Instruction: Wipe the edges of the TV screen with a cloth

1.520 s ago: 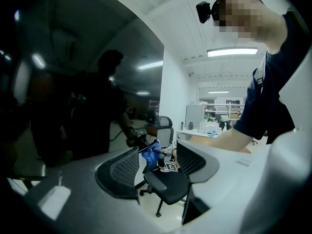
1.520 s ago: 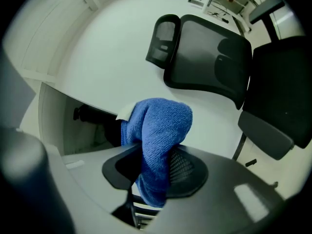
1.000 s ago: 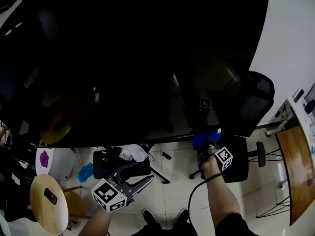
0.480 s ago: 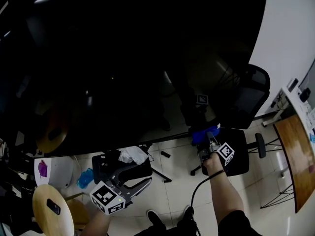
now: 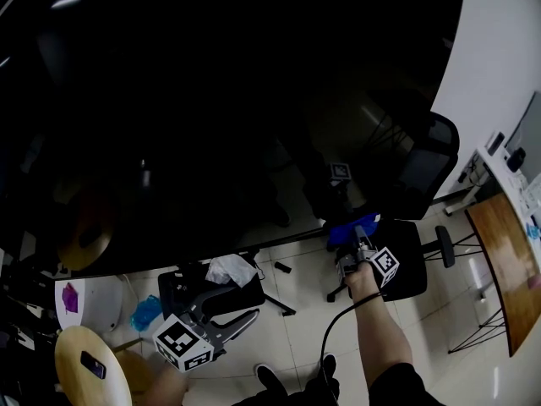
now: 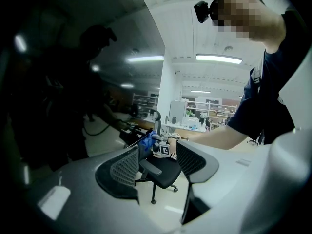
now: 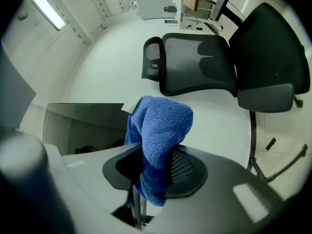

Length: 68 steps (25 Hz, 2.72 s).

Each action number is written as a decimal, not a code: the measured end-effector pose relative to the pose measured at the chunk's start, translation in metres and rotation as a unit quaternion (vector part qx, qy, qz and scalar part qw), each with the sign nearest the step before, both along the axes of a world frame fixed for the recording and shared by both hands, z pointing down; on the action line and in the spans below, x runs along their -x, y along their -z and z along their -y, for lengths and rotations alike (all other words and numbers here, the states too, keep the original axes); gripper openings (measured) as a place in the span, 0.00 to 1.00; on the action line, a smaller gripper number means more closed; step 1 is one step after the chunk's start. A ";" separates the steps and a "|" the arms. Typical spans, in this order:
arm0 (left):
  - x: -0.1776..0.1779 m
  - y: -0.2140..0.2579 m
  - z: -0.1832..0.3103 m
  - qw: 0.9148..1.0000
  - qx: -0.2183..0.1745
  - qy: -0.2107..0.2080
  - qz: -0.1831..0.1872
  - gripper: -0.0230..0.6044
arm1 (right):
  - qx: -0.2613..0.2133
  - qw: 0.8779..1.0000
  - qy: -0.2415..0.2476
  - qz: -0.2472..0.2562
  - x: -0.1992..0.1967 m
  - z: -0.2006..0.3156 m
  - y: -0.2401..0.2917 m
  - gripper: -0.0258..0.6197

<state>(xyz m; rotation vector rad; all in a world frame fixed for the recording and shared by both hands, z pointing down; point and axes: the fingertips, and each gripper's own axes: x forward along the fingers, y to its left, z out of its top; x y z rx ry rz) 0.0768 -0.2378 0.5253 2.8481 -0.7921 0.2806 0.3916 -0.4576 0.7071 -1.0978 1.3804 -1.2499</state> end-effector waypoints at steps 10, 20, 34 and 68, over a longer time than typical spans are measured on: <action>0.025 -0.009 -0.009 1.000 0.007 -0.005 -0.001 0.41 | 0.038 0.995 -0.086 -0.021 -0.038 -0.009 -0.012 0.22; 0.002 -0.008 -0.007 1.000 0.016 0.012 0.002 0.41 | 0.000 1.000 0.009 -0.022 -0.001 0.004 -0.002 0.22; -0.025 -0.001 -0.009 0.999 0.008 0.046 0.014 0.41 | -0.014 0.993 0.107 -0.055 0.050 -0.005 0.006 0.22; 0.256 -0.004 -0.080 0.995 0.003 0.102 -0.021 0.41 | -0.013 0.962 0.232 -0.141 0.380 -0.073 0.015 0.23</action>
